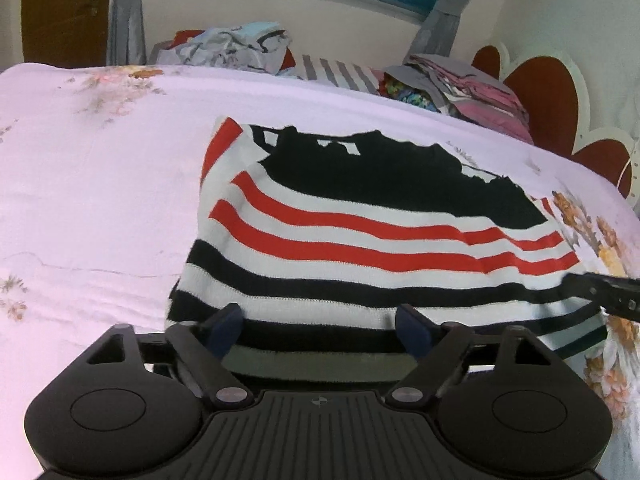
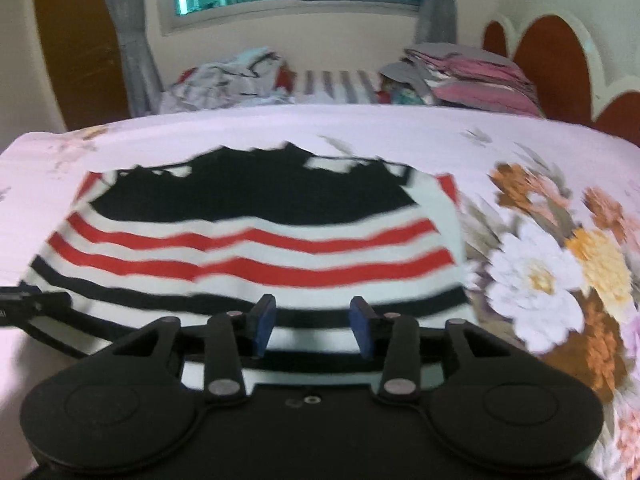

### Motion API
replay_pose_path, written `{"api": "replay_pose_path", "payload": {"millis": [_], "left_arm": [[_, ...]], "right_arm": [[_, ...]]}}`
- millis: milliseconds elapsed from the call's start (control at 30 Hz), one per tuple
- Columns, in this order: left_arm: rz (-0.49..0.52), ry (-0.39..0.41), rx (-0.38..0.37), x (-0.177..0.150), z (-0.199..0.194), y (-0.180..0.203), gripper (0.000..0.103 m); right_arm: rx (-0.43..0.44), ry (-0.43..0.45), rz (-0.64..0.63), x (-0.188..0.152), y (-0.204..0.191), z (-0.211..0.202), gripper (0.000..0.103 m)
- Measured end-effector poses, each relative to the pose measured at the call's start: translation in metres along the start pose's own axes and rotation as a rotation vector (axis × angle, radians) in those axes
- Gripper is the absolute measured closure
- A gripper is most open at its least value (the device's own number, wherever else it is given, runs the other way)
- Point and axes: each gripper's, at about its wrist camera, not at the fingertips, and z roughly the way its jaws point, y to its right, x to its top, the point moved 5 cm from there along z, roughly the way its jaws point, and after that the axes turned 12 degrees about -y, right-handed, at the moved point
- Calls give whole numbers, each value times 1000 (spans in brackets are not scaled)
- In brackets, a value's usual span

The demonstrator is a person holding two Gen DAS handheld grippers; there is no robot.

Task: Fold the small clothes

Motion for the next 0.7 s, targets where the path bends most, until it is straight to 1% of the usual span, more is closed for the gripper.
{"api": "replay_pose_path", "payload": {"millis": [167,367,433,500,567,633,700], "left_arm": [[-48,-24,-30,-8,-4,-6,18],[-138,-40,-61,-25,-4,-19,18],[-197,-51,-84,-32,-5,-25,17],[-291,-65,-119,-41,-3,-34,17],[-414,-64,-190,-51,1,-44,17],[-508,-28,-245,-56,8,-52,16],[-526,16,-277,-55,13,-53,13]], "right_arm": [[54,7,3,16,-28,10,58],[71,-12,-13,20,-55,30,58],[69,-8,-8,21,-59,33,58],[68,-2,1,22,-60,35,58],[60,0,2,21,-61,39,58],[45,-9,-1,20,-62,46,57],[15,-35,-7,17,-62,59,57]]}}
